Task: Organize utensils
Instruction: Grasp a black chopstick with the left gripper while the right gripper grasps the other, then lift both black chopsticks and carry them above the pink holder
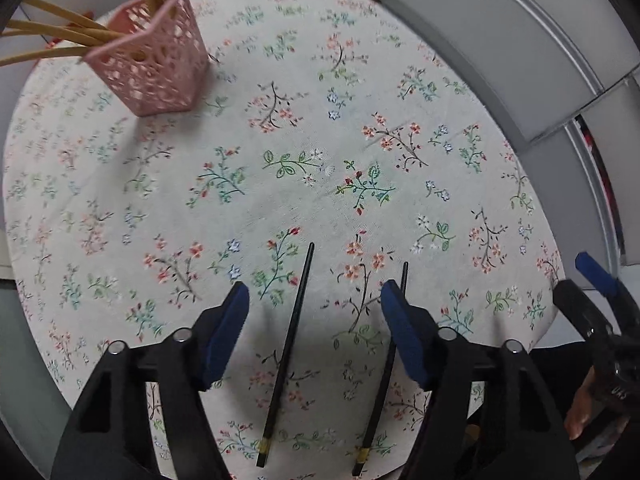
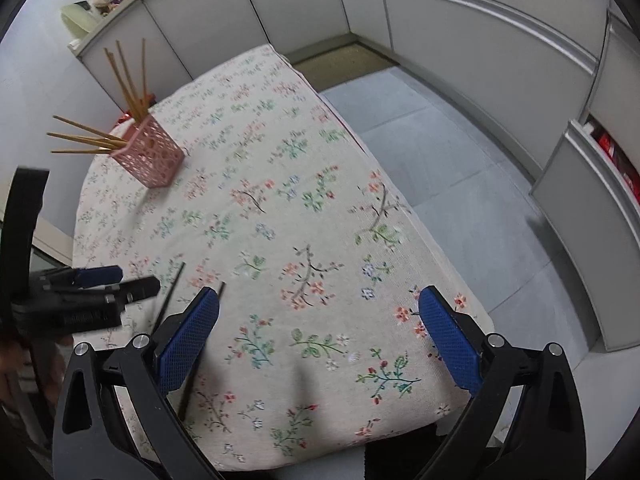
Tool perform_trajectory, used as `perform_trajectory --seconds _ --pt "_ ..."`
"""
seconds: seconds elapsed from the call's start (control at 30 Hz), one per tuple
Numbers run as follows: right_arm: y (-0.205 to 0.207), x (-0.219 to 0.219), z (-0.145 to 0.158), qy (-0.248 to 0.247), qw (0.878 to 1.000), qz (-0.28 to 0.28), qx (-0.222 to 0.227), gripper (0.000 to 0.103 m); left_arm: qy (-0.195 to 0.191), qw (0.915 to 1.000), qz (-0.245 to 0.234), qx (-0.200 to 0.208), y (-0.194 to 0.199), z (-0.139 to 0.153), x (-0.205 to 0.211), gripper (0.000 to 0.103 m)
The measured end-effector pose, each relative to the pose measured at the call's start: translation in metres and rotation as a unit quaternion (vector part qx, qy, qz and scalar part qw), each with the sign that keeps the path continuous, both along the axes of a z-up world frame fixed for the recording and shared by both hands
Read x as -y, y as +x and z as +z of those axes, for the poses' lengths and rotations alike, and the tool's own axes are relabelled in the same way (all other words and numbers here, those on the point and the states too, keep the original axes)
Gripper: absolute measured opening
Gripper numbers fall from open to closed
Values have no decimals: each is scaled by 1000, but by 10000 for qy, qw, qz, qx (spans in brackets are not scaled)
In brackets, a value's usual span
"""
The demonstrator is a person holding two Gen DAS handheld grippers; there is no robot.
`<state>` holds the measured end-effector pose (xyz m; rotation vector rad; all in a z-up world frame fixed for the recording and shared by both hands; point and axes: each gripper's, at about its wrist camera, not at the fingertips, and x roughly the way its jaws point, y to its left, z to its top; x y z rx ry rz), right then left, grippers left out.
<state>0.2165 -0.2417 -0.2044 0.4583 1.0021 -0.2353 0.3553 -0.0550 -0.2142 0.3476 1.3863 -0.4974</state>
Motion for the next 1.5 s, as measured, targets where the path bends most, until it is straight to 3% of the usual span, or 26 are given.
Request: perform_trajectory --seconds 0.1,0.2,0.33,0.4,0.6,0.77,0.83,0.9,1.0,1.07,1.17,1.27,1.33,1.43,1.5 --pt "3 7 -8 267 9995 -58 -128 96 237 9993 -81 -293 10 -18 7 40" --pt "6 7 -9 199 9997 -20 -139 96 299 9984 -126 -461 12 -31 10 31" --pt "11 1 -15 217 9992 109 -311 96 317 9984 -64 -465 13 -38 8 20" --pt "13 -2 -16 210 9991 140 -338 96 406 9983 -64 -402 14 -38 5 7" --pt "21 -15 -22 154 9979 185 -602 95 209 9996 112 -123 5 -34 -25 5" --pt "38 -42 -23 97 9958 323 -856 86 -339 9973 540 354 -6 -5 -76 4" --pt "47 -55 -26 -24 9941 401 -1011 82 -536 9938 703 675 -13 16 -94 5" --pt "58 -71 -32 -95 9911 479 -1235 68 -530 9886 784 1168 -29 40 -113 5" --pt "72 -92 -44 -55 9863 513 -1570 59 -614 9813 937 1565 -44 68 -132 5" --pt "79 -100 -52 -174 9833 378 -1772 57 -685 9762 1018 1789 -50 84 -149 5" --pt "84 -111 -53 -562 9810 324 -1827 58 -737 9710 1101 1988 -43 96 -152 5" --pt "89 -120 -56 -638 9785 325 -1933 58 -863 9664 1193 2106 -42 103 -148 5" --pt "91 -122 -56 -603 9788 216 -1945 52 -931 9645 1219 2149 -44 108 -152 5" --pt "95 -127 -54 -602 9797 76 -1910 36 -958 9618 1264 2233 -47 111 -152 5" --pt "97 -131 -54 -558 9805 25 -1885 12 -1014 9600 1234 2300 -49 113 -153 5"
